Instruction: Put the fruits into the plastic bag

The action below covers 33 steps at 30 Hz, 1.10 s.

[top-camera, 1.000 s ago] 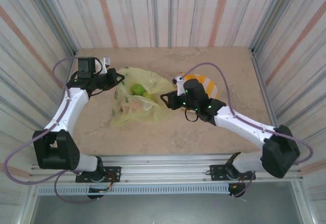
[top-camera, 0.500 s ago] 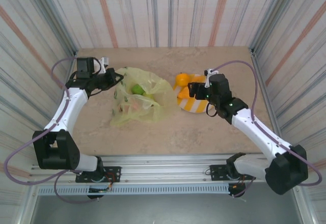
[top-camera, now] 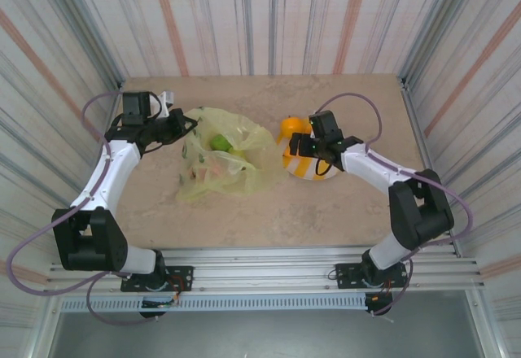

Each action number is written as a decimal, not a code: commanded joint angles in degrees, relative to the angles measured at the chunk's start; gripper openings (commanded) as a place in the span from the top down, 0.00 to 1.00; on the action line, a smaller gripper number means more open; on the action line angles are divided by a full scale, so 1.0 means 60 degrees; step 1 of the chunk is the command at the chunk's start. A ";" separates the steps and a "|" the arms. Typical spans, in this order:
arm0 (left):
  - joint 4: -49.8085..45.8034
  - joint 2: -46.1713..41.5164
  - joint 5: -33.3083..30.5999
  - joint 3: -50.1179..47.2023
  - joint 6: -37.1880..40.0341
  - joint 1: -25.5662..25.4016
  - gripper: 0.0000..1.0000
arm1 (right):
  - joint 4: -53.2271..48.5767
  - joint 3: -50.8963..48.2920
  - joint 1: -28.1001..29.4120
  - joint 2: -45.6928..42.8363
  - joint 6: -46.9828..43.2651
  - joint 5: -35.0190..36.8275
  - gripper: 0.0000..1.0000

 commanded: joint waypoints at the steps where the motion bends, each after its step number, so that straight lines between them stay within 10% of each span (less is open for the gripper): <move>1: 0.0029 -0.0173 0.0018 -0.0101 0.0019 0.0069 1.00 | -0.0019 0.0479 -0.0051 0.0586 0.0235 -0.0158 0.05; 33: 0.0058 -0.0210 0.0087 -0.0119 -0.0016 0.0075 1.00 | 0.0329 0.1176 -0.0444 0.2468 0.0188 -0.0403 0.36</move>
